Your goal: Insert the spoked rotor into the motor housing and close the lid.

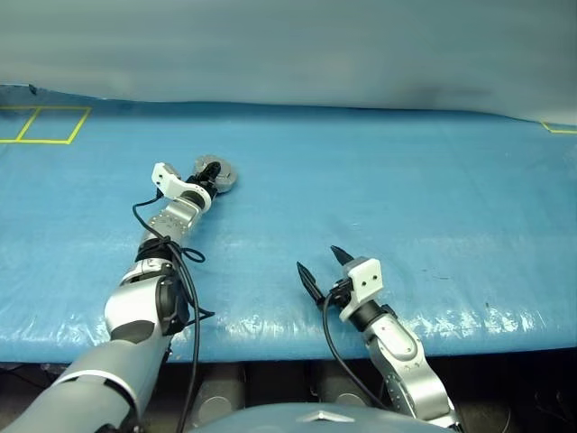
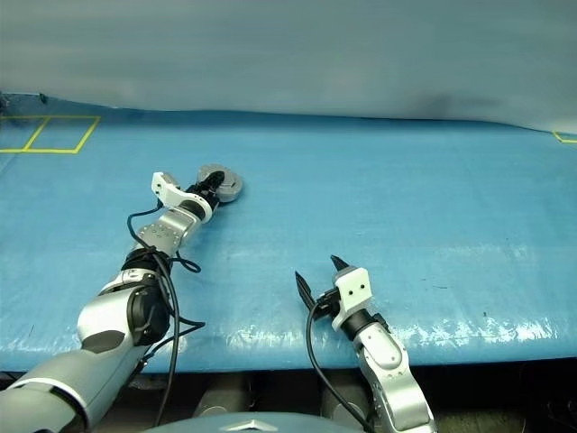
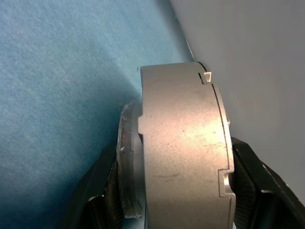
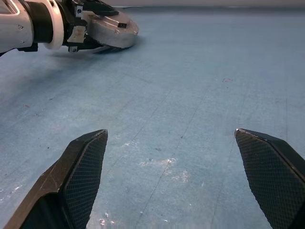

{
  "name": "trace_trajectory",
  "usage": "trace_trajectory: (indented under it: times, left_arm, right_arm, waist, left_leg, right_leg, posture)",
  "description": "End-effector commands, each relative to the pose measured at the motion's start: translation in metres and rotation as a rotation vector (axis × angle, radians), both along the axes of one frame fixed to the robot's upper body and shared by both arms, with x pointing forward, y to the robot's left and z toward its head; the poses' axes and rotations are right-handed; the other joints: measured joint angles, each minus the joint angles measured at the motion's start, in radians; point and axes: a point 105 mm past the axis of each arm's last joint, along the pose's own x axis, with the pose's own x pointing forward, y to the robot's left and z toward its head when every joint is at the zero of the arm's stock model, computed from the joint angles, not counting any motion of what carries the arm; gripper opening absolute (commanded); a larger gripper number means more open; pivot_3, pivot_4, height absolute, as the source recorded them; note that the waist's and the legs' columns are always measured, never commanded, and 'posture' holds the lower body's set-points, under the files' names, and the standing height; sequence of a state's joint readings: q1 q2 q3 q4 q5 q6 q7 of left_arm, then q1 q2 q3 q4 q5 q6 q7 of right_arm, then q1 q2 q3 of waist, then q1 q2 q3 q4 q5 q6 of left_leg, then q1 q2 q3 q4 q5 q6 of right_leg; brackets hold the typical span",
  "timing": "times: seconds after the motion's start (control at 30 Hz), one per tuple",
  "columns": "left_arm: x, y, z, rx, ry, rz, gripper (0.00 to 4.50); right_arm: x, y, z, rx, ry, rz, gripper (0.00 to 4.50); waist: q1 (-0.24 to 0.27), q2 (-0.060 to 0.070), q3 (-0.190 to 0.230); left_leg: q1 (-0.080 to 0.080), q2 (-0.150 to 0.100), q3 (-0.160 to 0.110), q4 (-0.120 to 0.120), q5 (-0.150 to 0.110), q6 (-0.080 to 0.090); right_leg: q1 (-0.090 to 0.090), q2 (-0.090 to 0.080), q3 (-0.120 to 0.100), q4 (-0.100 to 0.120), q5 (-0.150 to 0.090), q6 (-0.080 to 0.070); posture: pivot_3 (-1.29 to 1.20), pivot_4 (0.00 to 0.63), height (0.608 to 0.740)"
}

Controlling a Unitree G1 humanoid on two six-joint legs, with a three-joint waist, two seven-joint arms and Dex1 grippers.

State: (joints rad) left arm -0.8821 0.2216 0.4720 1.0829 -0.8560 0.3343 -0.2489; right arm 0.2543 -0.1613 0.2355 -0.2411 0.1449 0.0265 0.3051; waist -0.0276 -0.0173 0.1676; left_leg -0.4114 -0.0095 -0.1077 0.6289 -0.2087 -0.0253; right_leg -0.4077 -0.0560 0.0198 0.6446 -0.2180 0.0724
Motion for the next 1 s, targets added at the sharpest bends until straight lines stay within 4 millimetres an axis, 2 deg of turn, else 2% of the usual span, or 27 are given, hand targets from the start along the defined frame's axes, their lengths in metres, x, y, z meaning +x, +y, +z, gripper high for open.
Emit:
trace_trajectory:
  times: [0.03,0.1,0.23,0.37,0.47,0.53,0.63,0.7,0.87,0.93,1.0]
  left_arm:
    - [-0.006,0.007,-0.002,0.012,0.003,-0.038,3.81]
    - [-0.015,0.012,-0.012,0.02,0.029,-0.064,4.47]
    - [-0.043,0.021,-0.031,0.044,0.096,-0.13,4.49]
    - [-0.087,0.019,-0.049,0.075,0.177,-0.261,4.49]
    - [-0.119,0.02,-0.052,0.145,0.193,-0.33,4.49]
    - [-0.135,0.019,-0.05,0.228,0.17,-0.367,4.49]
    - [-0.155,0.016,-0.047,0.476,0.091,-0.405,4.49]
    - [-0.164,0.007,-0.031,0.605,-0.09,-0.373,4.49]
    - [-0.183,-0.005,-0.018,0.84,-0.286,-0.344,4.49]
    - [-0.187,-0.006,-0.014,0.895,-0.33,-0.322,4.49]
    - [-0.192,-0.006,-0.005,0.987,-0.445,-0.271,4.49]
  right_arm:
    - [0.0,0.0,0.008,0.028,-0.014,-0.004,4.5]
    - [-0.001,0.002,0.008,0.03,-0.005,0.003,4.5]
    - [-0.001,0.005,0.007,0.047,0.018,0.022,4.5]
    - [0.0,0.005,0.004,0.059,0.06,0.035,4.5]
    - [0.001,0.003,0.002,0.057,0.089,0.047,4.5]
    - [0.0,0.002,0.003,0.06,0.085,0.067,4.5]
    - [0.001,-0.003,0.01,0.097,0.062,0.076,4.5]
    - [0.003,-0.01,0.014,0.077,0.035,0.053,4.5]
    - [0.006,-0.022,0.018,0.009,-0.032,0.004,4.5]
    - [0.007,-0.025,0.021,-0.004,-0.061,-0.008,4.5]
    - [0.006,-0.024,0.023,-0.015,-0.084,0.011,4.5]
  waist:
    - [-0.001,0.0,0.0]
    - [-0.009,0.001,-0.001]
    - [-0.021,0.004,-0.003]
    - [-0.029,0.007,-0.006]
    - [-0.027,0.012,-0.012]
    - [-0.026,0.013,-0.014]
    - [-0.022,0.014,-0.015]
    - [-0.018,0.015,-0.016]
    - [0.006,0.013,-0.014]
    - [0.012,0.012,-0.014]
    - [0.014,0.011,-0.013]
  left_leg:
    - [0.0,0.0,0.0,0.0,0.0,0.0]
    - [0.001,0.0,0.0,0.0,0.0,0.0]
    - [0.004,0.001,0.002,-0.001,0.0,0.0]
    - [0.019,0.001,0.004,-0.006,-0.001,0.0]
    - [0.02,0.001,0.004,-0.005,-0.001,0.0]
    - [0.02,0.001,0.004,-0.005,-0.001,0.0]
    - [0.02,0.001,0.004,-0.004,-0.001,0.0]
    - [0.02,0.001,0.005,-0.004,-0.001,0.0]
    - [0.016,0.001,0.007,-0.006,-0.001,0.0]
    - [0.015,0.001,0.007,-0.006,-0.001,0.0]
    - [0.013,0.001,0.007,-0.005,-0.002,0.0]
  right_leg:
    - [0.0,0.0,0.0,0.0,0.0,0.0]
    - [0.0,0.0,0.0,0.0,0.0,0.0]
    - [0.002,0.0,0.002,0.001,0.0,0.0]
    - [0.014,-0.001,0.003,0.0,-0.004,-0.006]
    - [0.015,-0.002,0.003,0.0,-0.005,-0.009]
    - [0.015,-0.002,0.003,0.001,-0.006,-0.009]
    - [0.015,-0.003,0.003,0.0,-0.006,-0.01]
    - [0.015,-0.003,0.004,0.0,-0.006,-0.01]
    - [0.01,-0.004,0.005,0.0,-0.006,-0.011]
    - [0.009,-0.004,0.005,-0.001,-0.007,-0.011]
    - [0.007,-0.004,0.004,-0.001,-0.007,-0.011]
  posture:
    - [0.0,0.15,0.74]
    - [0.0,0.15,0.74]
    - [0.0,0.15,0.74]
    - [0.0,0.15,0.74]
    - [0.0,0.15,0.74]
    - [0.0,0.15,0.74]
    - [0.0,0.15,0.74]
    - [0.0,0.15,0.74]
    - [0.0,0.15,0.74]
    - [0.0,0.15,0.74]
    - [0.0,0.15,0.74]
